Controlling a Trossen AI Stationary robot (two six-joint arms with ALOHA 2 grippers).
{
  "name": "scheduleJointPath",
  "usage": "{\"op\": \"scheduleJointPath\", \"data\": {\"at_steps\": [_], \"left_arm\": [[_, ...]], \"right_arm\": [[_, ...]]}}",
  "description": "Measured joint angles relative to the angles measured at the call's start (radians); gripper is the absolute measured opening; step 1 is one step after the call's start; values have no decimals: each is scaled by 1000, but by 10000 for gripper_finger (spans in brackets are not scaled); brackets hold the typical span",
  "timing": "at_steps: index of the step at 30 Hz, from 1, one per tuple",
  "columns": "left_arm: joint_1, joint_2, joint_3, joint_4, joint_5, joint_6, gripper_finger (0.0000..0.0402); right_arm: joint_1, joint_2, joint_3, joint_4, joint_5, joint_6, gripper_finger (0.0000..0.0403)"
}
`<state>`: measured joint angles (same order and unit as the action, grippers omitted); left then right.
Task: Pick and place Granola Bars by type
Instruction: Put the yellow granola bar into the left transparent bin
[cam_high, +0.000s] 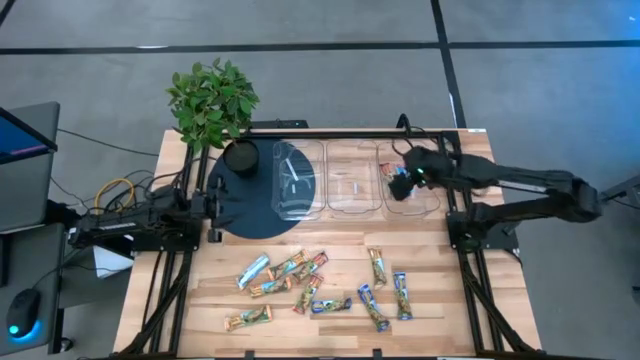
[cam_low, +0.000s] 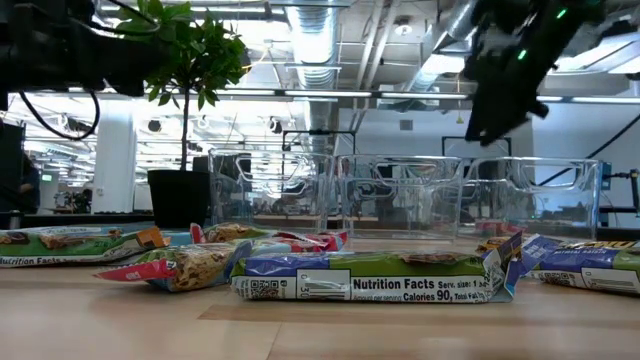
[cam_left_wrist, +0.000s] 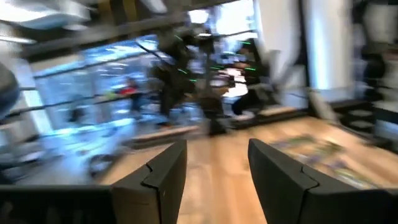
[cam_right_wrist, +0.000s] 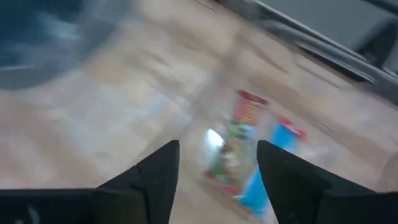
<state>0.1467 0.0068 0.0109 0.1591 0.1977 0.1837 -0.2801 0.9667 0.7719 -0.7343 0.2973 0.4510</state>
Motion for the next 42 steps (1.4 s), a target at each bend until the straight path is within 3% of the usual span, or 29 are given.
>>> {"op": "scheduleJointPath", "data": {"at_steps": [4, 7, 14, 19, 25, 33, 38, 42], "left_arm": [[-1, 18, 0, 1, 194, 0, 167], [-17, 46, 0, 15, 243, 3, 167], [-119, 179, 0, 111, 167, 14, 167], [-222, 340, 2, 269, 49, 13, 167], [-329, 593, 61, 374, -148, -16, 167], [-421, 937, 198, 374, -343, -128, 167], [-471, 1110, 311, 289, -346, -222, 167], [-521, 1208, 439, 88, -437, -330, 167]], "right_arm": [[176, -118, 0, 27, 1, -29, 195], [333, -176, 0, 61, 24, -80, 188], [689, -198, -12, 178, 133, -252, 174], [848, -135, -13, 311, 197, -406, 167], [940, -41, -13, 407, 211, -556, 159], [974, 80, -13, 391, 470, -524, 142], [973, 150, -13, 391, 497, -512, 133], [974, 192, -13, 389, 543, -511, 127]]}}
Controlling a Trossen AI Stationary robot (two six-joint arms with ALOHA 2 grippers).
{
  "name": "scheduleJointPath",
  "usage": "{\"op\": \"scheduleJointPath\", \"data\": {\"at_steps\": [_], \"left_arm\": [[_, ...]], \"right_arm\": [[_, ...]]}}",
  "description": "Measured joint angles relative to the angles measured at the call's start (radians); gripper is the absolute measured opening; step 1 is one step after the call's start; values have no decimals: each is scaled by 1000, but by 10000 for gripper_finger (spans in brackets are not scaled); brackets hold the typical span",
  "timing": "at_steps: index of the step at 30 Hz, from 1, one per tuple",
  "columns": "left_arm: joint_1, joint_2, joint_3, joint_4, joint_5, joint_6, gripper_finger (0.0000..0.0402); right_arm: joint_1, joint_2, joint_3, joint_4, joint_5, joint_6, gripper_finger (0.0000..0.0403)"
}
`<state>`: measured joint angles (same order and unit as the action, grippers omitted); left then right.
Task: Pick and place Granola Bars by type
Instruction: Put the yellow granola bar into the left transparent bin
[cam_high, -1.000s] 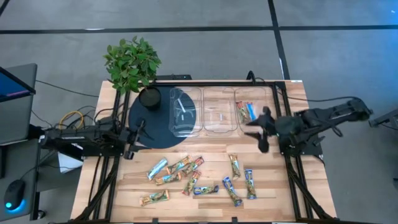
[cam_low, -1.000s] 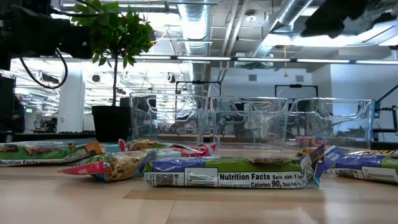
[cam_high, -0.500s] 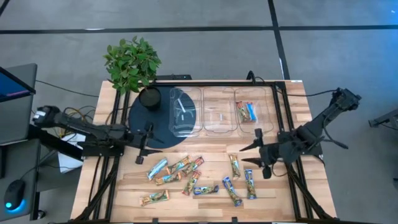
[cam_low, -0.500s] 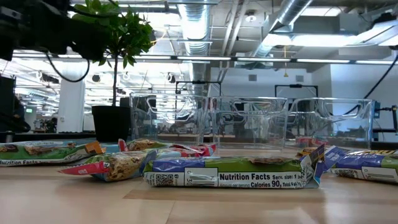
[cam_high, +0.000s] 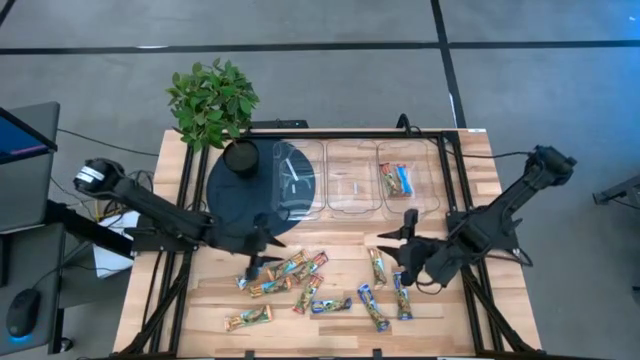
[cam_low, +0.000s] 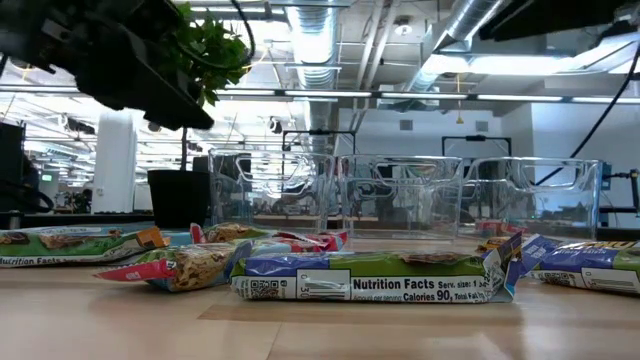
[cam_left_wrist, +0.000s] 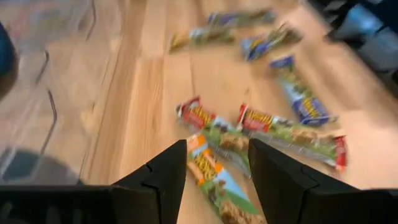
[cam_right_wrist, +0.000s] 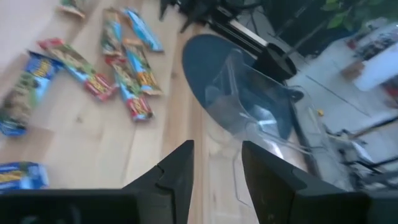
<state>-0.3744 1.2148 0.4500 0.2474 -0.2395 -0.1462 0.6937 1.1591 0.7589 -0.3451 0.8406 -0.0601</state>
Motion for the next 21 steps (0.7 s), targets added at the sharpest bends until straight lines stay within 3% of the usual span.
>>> {"op": "scheduleJointPath", "data": {"at_steps": [4, 11, 21], "left_arm": [[-59, 82, 139, -229, -71, -118, 167], [-151, 208, 308, -595, -84, -440, 167], [-244, 261, 331, -764, -83, -759, 167]], "right_arm": [[0, 28, 0, -26, 63, 20, 120], [0, 37, 0, -75, 83, 61, 118], [0, 37, 0, -76, 108, 60, 118]]}}
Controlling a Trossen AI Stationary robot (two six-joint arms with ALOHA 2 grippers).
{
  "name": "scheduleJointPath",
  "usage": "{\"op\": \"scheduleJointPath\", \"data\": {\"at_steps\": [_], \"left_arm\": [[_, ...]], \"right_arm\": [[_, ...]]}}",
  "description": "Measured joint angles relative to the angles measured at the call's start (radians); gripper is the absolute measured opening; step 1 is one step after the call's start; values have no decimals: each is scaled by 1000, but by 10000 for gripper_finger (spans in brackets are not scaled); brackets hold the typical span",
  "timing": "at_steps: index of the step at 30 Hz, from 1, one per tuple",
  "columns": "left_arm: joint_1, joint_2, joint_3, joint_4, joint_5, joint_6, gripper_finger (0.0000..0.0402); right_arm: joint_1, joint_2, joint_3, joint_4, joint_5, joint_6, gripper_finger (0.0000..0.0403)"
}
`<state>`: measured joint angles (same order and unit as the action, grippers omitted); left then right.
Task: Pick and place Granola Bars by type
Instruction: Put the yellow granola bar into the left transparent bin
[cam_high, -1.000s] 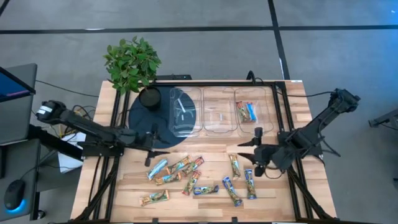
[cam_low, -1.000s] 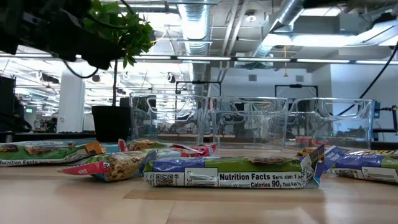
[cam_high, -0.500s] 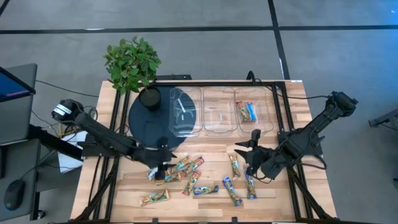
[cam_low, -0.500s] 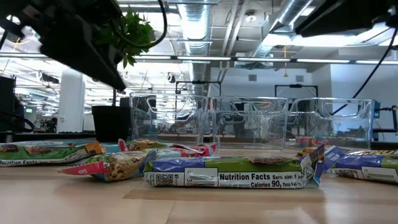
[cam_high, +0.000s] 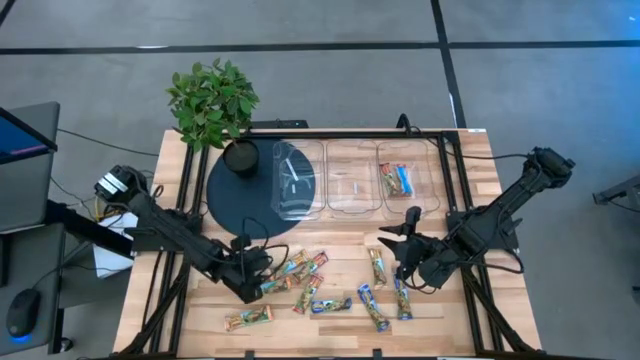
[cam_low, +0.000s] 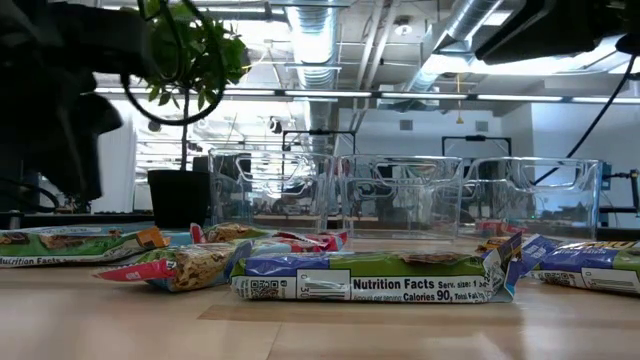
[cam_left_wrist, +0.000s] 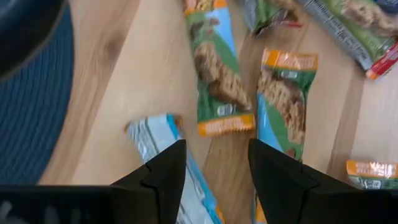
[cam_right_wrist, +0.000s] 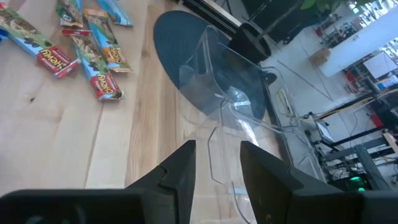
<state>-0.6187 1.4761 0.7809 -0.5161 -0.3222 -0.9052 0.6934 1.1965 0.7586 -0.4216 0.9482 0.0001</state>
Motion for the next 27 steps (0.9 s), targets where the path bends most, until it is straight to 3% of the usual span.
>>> {"op": "scheduleJointPath", "data": {"at_steps": [10, 18, 27], "left_arm": [[-14, 0, 0, -106, -6, -154, 167], [-14, -1, 0, -125, -16, -173, 186], [-10, -2, -105, 20, 31, -180, 202]], "right_arm": [[0, 0, 0, 3, -2, 0, 118], [0, 0, 0, 3, -7, 19, 118], [0, 0, 0, 3, -7, 20, 118]]}}
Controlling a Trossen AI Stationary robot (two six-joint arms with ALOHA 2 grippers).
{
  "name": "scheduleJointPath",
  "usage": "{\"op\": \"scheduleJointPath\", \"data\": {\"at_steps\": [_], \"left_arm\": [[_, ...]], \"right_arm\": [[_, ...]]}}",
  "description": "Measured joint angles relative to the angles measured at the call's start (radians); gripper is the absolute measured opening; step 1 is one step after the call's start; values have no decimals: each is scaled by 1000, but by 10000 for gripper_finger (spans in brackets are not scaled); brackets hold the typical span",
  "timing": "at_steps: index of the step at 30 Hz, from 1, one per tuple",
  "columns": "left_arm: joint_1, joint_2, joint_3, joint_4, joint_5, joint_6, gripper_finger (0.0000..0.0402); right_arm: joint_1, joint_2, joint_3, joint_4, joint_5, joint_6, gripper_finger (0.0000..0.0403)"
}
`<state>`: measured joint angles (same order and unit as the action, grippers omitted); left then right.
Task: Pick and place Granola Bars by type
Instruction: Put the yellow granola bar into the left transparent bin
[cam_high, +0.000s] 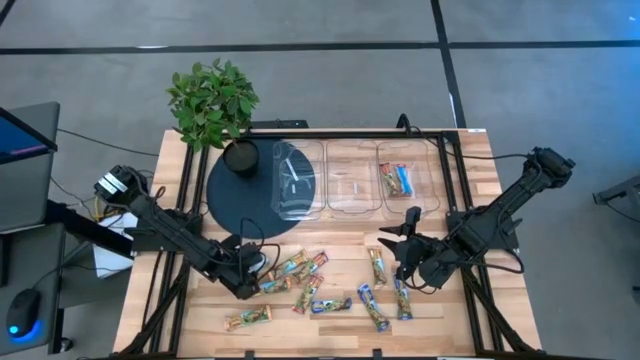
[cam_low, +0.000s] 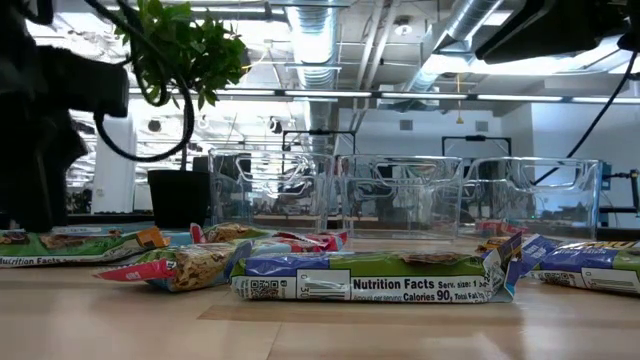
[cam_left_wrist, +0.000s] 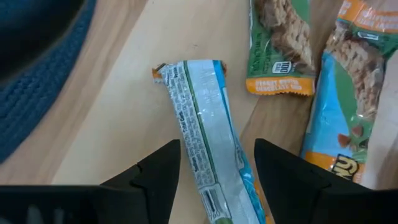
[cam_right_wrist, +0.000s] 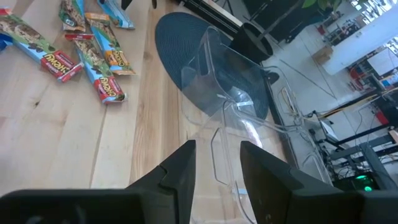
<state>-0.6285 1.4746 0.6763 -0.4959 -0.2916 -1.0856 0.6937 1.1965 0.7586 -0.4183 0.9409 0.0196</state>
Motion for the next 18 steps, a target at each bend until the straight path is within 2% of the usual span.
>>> {"op": "scheduleJointPath", "data": {"at_steps": [12, 18], "left_arm": [[1, 0, -12, 17, 6, 16, 202], [1, 40, -11, 38, 25, 120, 188]], "right_arm": [[0, 0, 0, 0, 0, 4, 118], [0, 0, 0, 0, -1, 8, 118]]}}
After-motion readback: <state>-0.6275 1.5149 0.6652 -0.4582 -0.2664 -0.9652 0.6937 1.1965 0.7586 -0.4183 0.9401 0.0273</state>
